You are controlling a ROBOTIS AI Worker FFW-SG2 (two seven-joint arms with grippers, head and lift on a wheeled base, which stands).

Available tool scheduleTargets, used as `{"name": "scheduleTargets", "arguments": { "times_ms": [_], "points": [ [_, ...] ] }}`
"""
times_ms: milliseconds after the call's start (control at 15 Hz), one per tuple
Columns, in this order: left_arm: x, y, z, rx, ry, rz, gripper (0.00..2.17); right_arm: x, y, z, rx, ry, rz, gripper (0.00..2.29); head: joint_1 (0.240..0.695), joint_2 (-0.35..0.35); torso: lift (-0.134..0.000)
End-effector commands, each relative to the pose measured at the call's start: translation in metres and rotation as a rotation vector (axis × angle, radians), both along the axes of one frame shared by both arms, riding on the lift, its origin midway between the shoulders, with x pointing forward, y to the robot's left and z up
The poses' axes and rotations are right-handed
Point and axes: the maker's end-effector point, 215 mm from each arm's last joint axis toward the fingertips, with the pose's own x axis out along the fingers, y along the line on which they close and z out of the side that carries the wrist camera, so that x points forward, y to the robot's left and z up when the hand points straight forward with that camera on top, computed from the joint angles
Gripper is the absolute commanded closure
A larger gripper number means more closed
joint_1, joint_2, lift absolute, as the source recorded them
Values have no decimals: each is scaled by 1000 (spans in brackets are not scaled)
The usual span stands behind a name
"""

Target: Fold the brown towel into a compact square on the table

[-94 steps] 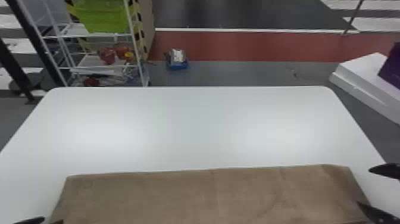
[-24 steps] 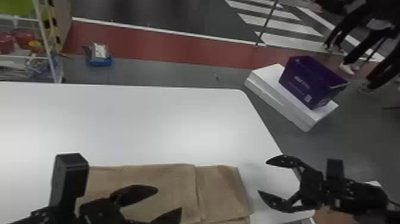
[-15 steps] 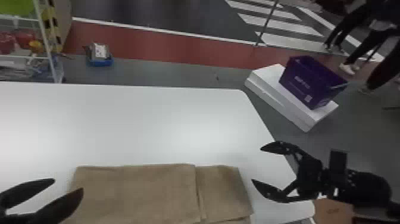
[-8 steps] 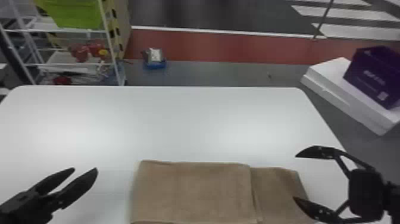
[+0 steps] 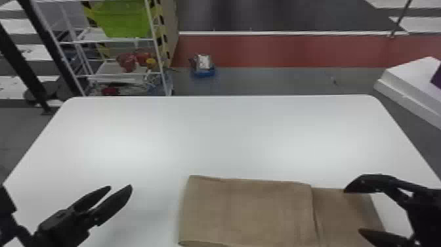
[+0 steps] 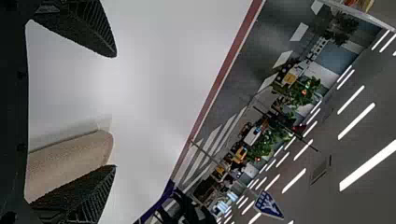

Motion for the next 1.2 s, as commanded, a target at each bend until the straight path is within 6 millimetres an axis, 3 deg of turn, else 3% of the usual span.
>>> {"name": "scheduleTargets", "arguments": {
  "times_ms": [0,133,533,1000,1133],
  "points": [
    [-2,10,-4,-1,6,19,29,14,2,-9,-56,9,31,184,695,40,-134],
    [-3,15,-6,0,6,25,29,32,5,-9,-83,2,47,218,695,53,-134],
    [-3,20,-7,4,-9,35,33,37,19,-38,-243,39,162,286,695,79,-134],
    [0,30,-7,20,-44,61,33,48,32,-51,-286,64,224,289,695,119,-134],
    [1,30,-7,22,-49,64,33,51,39,-52,-277,71,230,383,695,128,-134]
  ]
}}
